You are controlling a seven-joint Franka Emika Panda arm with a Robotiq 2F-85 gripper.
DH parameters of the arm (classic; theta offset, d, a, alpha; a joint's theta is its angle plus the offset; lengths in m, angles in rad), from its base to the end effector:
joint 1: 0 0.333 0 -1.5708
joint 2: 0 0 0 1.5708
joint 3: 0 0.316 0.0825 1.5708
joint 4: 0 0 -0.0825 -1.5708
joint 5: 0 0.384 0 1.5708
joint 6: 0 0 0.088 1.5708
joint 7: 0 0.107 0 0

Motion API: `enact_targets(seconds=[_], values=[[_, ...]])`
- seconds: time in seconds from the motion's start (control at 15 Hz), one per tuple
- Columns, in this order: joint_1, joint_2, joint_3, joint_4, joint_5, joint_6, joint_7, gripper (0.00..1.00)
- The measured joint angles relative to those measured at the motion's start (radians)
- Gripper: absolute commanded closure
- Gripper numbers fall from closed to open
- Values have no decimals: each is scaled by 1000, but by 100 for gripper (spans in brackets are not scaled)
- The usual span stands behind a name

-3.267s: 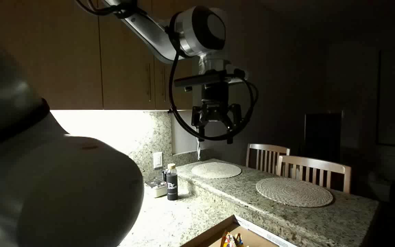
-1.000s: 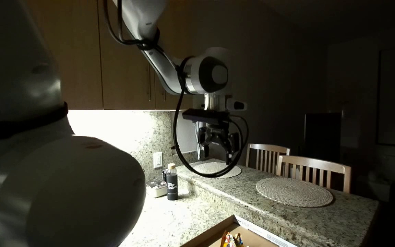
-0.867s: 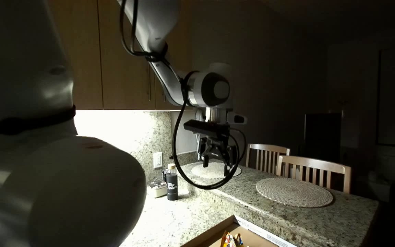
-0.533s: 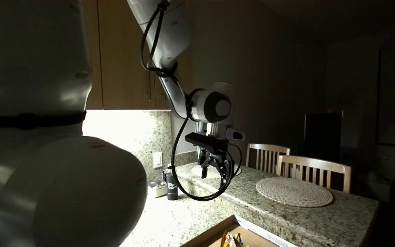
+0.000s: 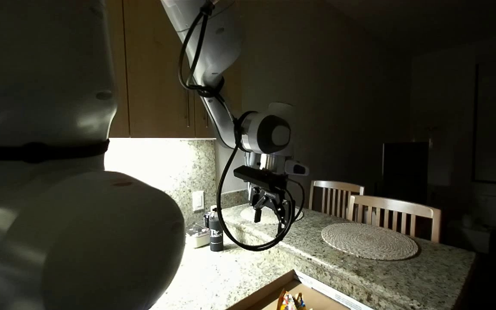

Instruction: Remove the two sachets out of the box, one at a time

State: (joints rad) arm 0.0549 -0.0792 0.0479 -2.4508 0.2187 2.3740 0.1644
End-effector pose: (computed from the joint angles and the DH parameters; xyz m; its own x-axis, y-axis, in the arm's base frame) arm 0.4695 0.0507 0.3296 0.9761 -0.2150 -0.0330 -0.2175 -0.9654 -0.1439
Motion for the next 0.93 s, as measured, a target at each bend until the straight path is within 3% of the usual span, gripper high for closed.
enact_targets(seconds=[0.33, 0.73, 0.93], values=[[0, 79, -1, 5, 26, 172, 7, 0], [3, 309, -1, 94, -31, 220, 81, 0], [3, 341, -1, 113, -31, 222, 82, 0]])
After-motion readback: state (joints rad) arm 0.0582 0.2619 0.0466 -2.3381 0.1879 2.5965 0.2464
